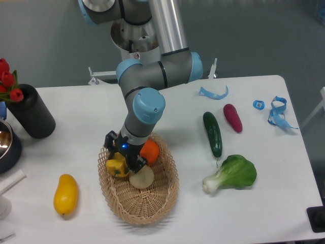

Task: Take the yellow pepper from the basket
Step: 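Close the gripper fingers around the yellow bell pepper, then lift the yellow pepper up out of the basket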

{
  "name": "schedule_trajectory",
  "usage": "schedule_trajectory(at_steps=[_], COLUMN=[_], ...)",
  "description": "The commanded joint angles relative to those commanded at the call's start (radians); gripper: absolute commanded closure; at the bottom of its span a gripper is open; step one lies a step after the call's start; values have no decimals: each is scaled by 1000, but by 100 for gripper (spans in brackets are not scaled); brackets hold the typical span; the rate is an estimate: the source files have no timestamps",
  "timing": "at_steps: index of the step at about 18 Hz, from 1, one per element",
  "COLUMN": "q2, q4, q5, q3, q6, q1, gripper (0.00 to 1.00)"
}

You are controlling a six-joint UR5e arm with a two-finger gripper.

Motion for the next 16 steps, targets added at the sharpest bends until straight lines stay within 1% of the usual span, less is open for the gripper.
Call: schedule_trajectory(at_steps=[2, 8, 11, 14, 16], q2=[3, 12, 40, 92, 113], q4=[0, 0, 0, -5, -5], q5=[-2, 0, -2, -9, -11], q3=[2, 12, 14, 23, 31], q6=[2, 6, 6, -2, -3], q1=[0, 11, 26, 54, 63], gripper=[60, 60, 60, 60, 60])
